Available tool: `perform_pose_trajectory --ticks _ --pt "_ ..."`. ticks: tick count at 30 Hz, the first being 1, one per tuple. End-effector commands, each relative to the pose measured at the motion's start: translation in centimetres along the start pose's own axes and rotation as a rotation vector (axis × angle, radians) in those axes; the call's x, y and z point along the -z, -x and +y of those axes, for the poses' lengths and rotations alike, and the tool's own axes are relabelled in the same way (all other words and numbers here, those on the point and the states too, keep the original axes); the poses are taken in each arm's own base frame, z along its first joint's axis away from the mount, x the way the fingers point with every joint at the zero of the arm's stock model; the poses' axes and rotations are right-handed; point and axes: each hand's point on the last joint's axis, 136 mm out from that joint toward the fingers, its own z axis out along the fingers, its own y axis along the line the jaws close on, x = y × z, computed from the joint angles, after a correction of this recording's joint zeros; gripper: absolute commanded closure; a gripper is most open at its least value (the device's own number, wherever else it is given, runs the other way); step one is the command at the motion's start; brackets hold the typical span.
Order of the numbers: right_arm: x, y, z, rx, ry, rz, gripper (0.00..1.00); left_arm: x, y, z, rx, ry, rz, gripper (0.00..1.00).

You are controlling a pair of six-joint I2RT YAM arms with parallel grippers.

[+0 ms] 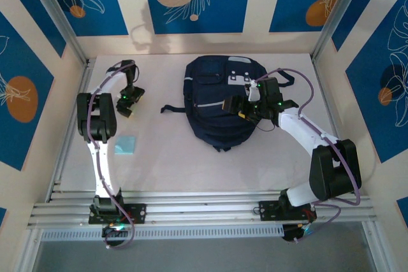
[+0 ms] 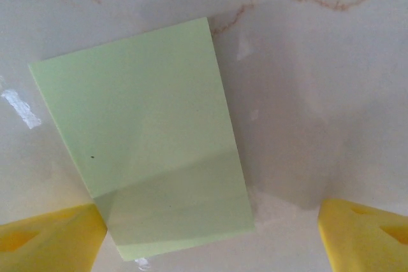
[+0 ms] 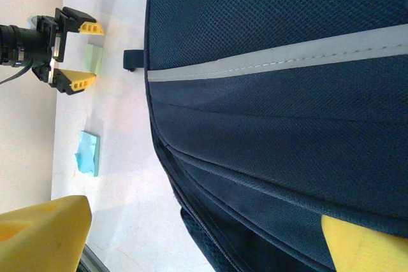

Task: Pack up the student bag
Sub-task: Pick up the personal item from the middle-left of the table.

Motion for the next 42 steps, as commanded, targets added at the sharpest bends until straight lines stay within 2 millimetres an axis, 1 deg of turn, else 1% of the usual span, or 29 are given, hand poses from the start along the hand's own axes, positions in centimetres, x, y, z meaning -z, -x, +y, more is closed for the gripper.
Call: perform_pose_trajectory --ticks 1,3,4,8,11,13,15,17,20,22,27,29,33,36,38,41,42 --pt "-0.1 0.5 -0.2 0.023 -0.003 -0.023 0.07 -3.0 1.5 4.6 0.047 0.165 0.0 0.12" --pt "0.0 0.5 -0.2 0.022 -0.002 -0.023 0.07 -3.6 1.7 5.0 0.048 0.182 0.01 0.15" --pt "0.0 0.4 -0.3 0.021 -0.003 -0.022 0.07 -3.8 1.7 5.1 0.04 0.187 0.01 0.22" --pt "0.1 0.5 -0.4 0.018 -0.009 -0.028 0.07 -4.1 1.5 4.8 0.026 0.179 0.014 0.34" --pt "0.2 0.5 -0.4 0.017 -0.008 -0.031 0.07 -3.8 1.5 4.8 0.009 0.178 0.013 0.42" --pt "0.2 0.4 -0.4 0.016 -0.007 -0.031 0.07 -3.5 1.5 4.7 0.0 0.164 0.016 0.47" --pt "0.3 0.5 -0.3 0.018 -0.004 -0.032 0.07 -3.2 1.2 4.4 -0.016 0.137 0.025 0.48" --pt "0.2 0.5 -0.2 0.016 -0.001 -0.029 0.07 -2.3 0.8 3.5 -0.056 0.093 0.033 0.51" --pt "0.3 0.5 0.1 0.013 0.009 -0.03 0.07 -0.6 -0.2 1.7 -0.165 0.025 0.031 0.51" --pt "0.3 0.6 0.2 0.009 0.017 -0.031 0.07 0.5 -1.5 0.5 -0.245 -0.02 0.045 0.51" --pt "0.4 0.8 0.4 0.005 0.026 -0.036 0.07 4.1 -4.7 -2.4 -0.483 -0.122 -0.004 0.5" --pt "0.5 1.0 0.5 0.004 0.03 -0.042 0.07 5.4 -6.4 -3.5 -0.58 -0.167 -0.022 0.51" --pt "0.9 1.6 0.8 -0.009 0.056 -0.056 0.08 8.0 -9.7 -4.9 -0.759 -0.221 -0.065 0.52" --pt "1.3 2.2 0.9 -0.023 0.079 -0.072 0.09 10.3 -12.6 -5.7 -0.915 -0.263 -0.116 0.52" --pt "1.6 2.9 1.0 -0.033 0.097 -0.085 0.09 11.7 -14.9 -5.9 -1.019 -0.303 -0.138 0.53" --pt "2.0 4.1 1.3 -0.05 0.147 -0.107 0.11 13.4 -18.9 -5.9 -1.174 -0.397 -0.115 0.56" --pt "2.1 4.4 1.5 -0.057 0.166 -0.11 0.12 13.8 -20.4 -5.9 -1.227 -0.436 -0.099 0.6"
